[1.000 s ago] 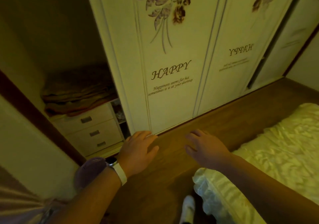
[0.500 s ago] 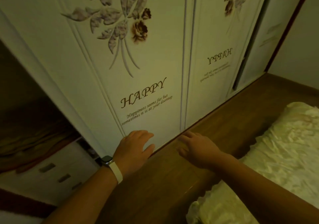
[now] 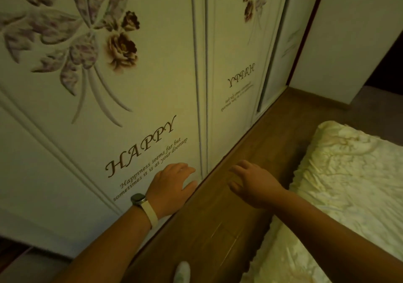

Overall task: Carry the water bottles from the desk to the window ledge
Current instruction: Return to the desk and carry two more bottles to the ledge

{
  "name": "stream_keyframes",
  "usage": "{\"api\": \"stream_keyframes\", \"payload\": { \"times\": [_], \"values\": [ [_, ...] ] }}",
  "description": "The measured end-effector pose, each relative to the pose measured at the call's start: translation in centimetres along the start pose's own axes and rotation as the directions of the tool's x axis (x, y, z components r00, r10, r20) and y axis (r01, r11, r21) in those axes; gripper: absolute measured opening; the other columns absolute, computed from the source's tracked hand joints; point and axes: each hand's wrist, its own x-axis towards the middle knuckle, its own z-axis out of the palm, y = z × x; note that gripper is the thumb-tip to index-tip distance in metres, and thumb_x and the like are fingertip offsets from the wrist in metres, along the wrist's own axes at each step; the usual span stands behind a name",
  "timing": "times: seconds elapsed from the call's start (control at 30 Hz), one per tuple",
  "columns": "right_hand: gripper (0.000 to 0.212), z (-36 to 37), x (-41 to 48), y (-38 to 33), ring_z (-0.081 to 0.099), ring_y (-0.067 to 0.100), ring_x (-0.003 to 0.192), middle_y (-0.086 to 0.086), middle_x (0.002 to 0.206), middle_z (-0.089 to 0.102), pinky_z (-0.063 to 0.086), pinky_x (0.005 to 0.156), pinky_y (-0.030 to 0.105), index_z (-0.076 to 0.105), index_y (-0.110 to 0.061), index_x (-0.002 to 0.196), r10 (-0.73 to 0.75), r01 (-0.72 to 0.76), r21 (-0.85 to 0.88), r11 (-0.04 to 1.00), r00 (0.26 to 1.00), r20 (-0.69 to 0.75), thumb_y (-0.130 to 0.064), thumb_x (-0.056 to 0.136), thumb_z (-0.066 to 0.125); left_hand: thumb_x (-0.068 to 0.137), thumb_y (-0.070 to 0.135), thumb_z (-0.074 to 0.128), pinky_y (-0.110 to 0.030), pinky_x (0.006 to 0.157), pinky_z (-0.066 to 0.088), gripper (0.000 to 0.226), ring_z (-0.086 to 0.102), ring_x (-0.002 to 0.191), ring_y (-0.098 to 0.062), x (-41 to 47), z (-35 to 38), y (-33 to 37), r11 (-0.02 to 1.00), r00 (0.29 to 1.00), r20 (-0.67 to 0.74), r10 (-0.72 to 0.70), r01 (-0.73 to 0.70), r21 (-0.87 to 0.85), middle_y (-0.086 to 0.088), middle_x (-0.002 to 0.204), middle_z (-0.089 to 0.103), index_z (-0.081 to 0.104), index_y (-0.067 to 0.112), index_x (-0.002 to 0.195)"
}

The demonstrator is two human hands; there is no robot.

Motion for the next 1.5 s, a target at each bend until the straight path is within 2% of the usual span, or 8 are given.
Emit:
{"api": "stream_keyframes", "payload": {
  "times": [0.17,0.33,0.57,0.67,0.83,1.0,1.13,1.5],
  "values": [
    [0.056,-0.6,5.6,0.2,0.049,0.022,0.123,0.0,0.142,0.044,0.045,0.095,0.036,0.038,-0.031,0.142,0.185,-0.185,0.01,0.983,0.983,0.005,-0.058,0.093,0.04,0.099,0.045,0.044,-0.037,0.111,0.032,0.046,0.037,0.138,-0.019,7.9,-0.4,-3.7,0.991,0.989,0.072,0.131,-0.132,0.004,0.002,0.148,0.046,0.049,0.025,0.141],
    [0.053,-2.2,9.8,0.3,0.052,0.022,0.119,-0.001,0.139,0.047,0.045,0.089,0.032,0.041,-0.032,0.14,0.292,-0.293,0.0,0.956,0.955,-0.05,-0.057,0.094,0.041,0.1,0.043,0.043,-0.037,0.111,0.031,0.047,0.036,0.138,-0.02,15.6,-1.0,-6.2,0.971,0.966,0.116,0.233,-0.238,0.035,0.0,0.149,0.044,0.047,0.024,0.142],
    [0.05,-4.4,11.4,2.9,0.054,0.023,0.118,0.0,0.14,0.047,0.048,0.092,0.038,0.042,-0.03,0.141,0.453,-0.453,0.025,0.891,0.886,-0.095,-0.05,0.095,0.043,0.097,0.042,0.047,-0.034,0.103,0.035,0.044,0.044,0.131,-0.021,24.3,-0.8,-4.7,0.916,0.906,0.147,0.396,-0.401,0.008,0.0,0.142,0.052,0.053,0.025,0.137],
    [0.051,-4.8,11.7,5.2,0.052,0.023,0.119,0.0,0.138,0.048,0.048,0.093,0.038,0.043,-0.028,0.141,0.519,-0.517,0.047,0.855,0.846,-0.121,-0.05,0.095,0.043,0.098,0.042,0.046,-0.035,0.108,0.033,0.045,0.041,0.134,-0.021,27.7,0.1,-3.0,0.893,0.879,0.176,0.443,-0.449,-0.004,-0.001,0.146,0.049,0.051,0.024,0.14],
    [0.05,-4.4,13.5,11.5,0.051,0.025,0.118,0.003,0.134,0.05,0.047,0.093,0.04,0.046,-0.023,0.138,0.577,-0.572,0.082,0.816,0.812,-0.088,-0.049,0.096,0.042,0.099,0.043,0.045,-0.038,0.112,0.033,0.046,0.039,0.136,-0.02,32.5,2.4,-0.4,0.875,0.849,0.227,0.476,-0.484,-0.023,0.0,0.148,0.046,0.049,0.025,0.141],
    [0.052,-4.3,17.2,19.0,0.053,0.025,0.117,0.003,0.137,0.048,0.047,0.091,0.038,0.043,-0.024,0.141,0.562,-0.55,0.132,0.825,0.823,-0.082,-0.049,0.096,0.043,0.099,0.04,0.047,-0.036,0.11,0.033,0.044,0.039,0.136,-0.02,39.5,4.8,2.5,0.88,0.852,0.251,0.46,-0.476,0.003,0.0,0.147,0.047,0.05,0.025,0.14],
    [0.048,-6.6,19.1,26.3,0.055,0.023,0.106,0.002,0.125,0.052,0.048,0.082,0.036,0.048,-0.023,0.134,0.567,-0.55,0.148,0.822,0.815,-0.119,-0.05,0.095,0.043,0.098,0.039,0.049,-0.039,0.109,0.037,0.044,0.041,0.134,-0.021,46.3,6.5,7.4,0.88,0.853,0.26,0.452,-0.474,0.026,-0.001,0.147,0.048,0.051,0.025,0.14],
    [0.05,-13.9,19.4,42.3,0.054,0.023,0.109,0.002,0.126,0.053,0.049,0.087,0.038,0.047,-0.022,0.135,0.582,-0.567,0.13,0.813,0.794,-0.174,-0.051,0.095,0.042,0.098,0.041,0.049,-0.04,0.111,0.032,0.043,0.039,0.136,-0.018,58.6,8.7,21.3,0.787,0.776,0.236,0.584,-0.613,0.07,0.001,0.147,0.048,0.054,0.026,0.137]
  ]
}}
